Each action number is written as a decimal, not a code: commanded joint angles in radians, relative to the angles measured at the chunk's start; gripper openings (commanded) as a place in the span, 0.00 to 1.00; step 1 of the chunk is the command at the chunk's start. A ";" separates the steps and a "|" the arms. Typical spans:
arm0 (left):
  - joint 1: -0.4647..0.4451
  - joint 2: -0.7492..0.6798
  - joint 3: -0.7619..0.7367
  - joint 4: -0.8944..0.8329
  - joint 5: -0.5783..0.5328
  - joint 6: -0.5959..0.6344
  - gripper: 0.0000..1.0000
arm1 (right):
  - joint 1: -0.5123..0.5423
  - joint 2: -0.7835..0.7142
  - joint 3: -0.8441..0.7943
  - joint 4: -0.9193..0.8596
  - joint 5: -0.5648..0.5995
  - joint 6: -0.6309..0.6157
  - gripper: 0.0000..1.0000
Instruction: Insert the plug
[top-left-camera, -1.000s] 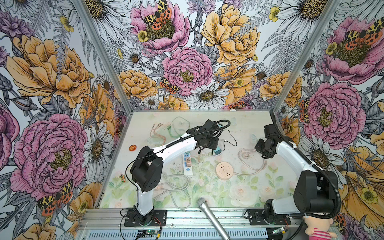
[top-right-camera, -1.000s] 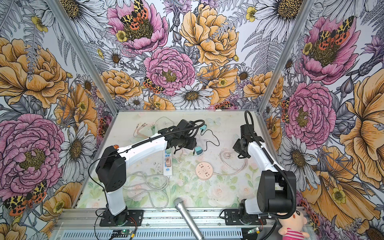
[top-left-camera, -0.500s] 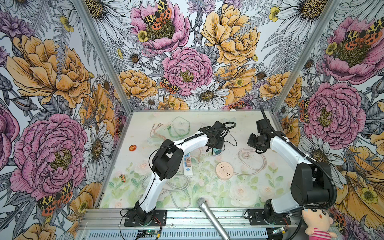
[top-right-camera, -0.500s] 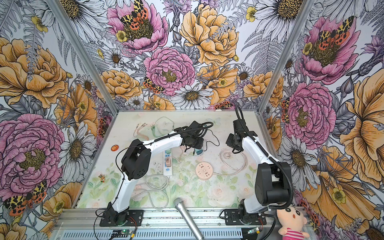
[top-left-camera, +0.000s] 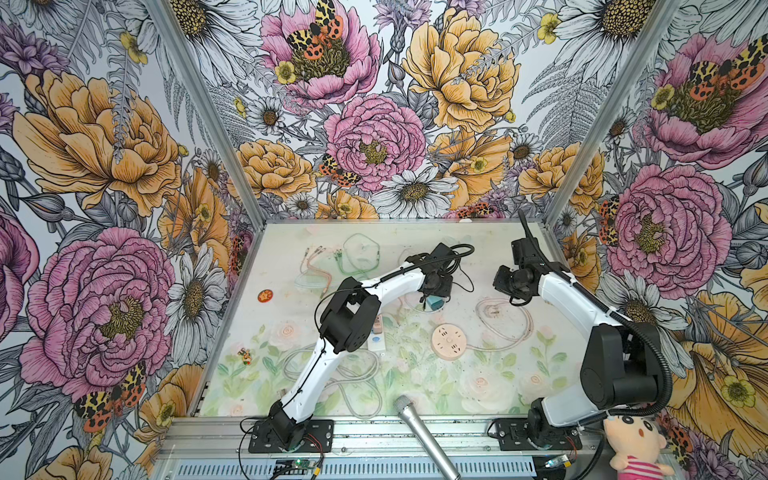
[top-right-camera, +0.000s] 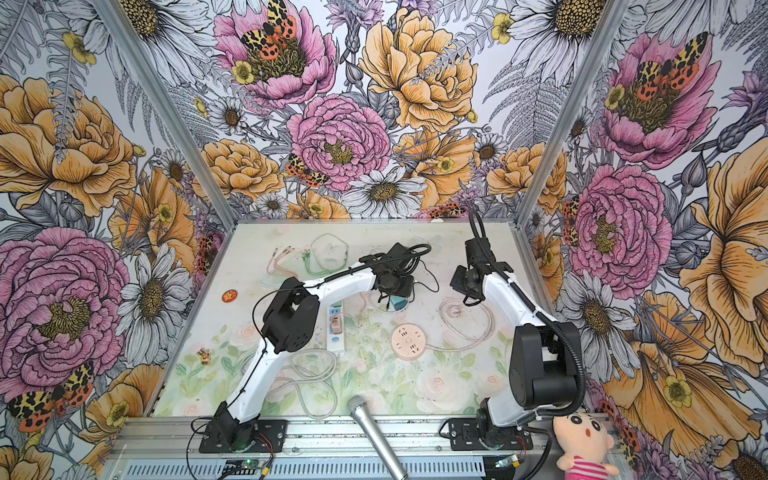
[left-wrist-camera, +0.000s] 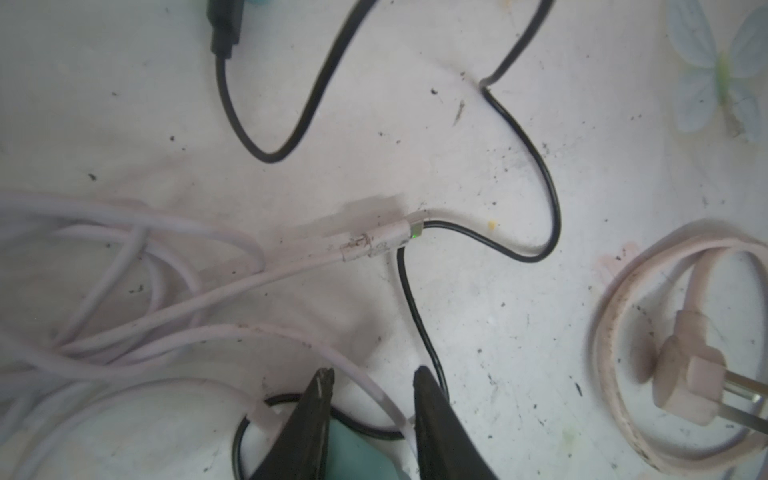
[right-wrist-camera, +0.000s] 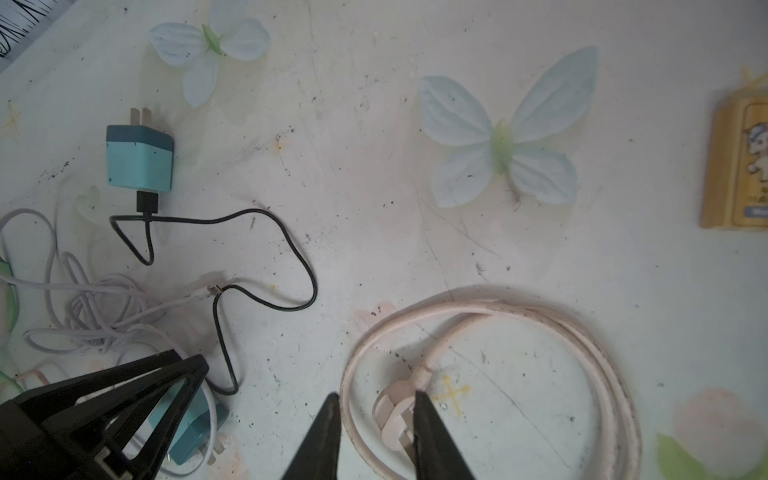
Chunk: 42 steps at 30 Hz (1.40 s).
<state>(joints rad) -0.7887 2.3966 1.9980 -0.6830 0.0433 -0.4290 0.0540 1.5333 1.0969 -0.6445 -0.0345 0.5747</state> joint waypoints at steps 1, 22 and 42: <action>0.003 0.025 0.044 -0.007 0.056 -0.029 0.32 | 0.007 0.005 0.023 0.025 -0.009 -0.013 0.32; 0.039 -0.079 0.107 -0.006 0.157 -0.019 0.00 | 0.036 0.006 -0.005 0.041 -0.033 -0.003 0.32; 0.207 -0.253 -0.086 -0.006 0.131 0.029 0.00 | 0.246 0.255 0.077 0.185 -0.095 0.097 0.31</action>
<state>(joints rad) -0.5774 2.1193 1.9091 -0.6937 0.1875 -0.4305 0.2832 1.7611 1.1339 -0.5144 -0.1200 0.6376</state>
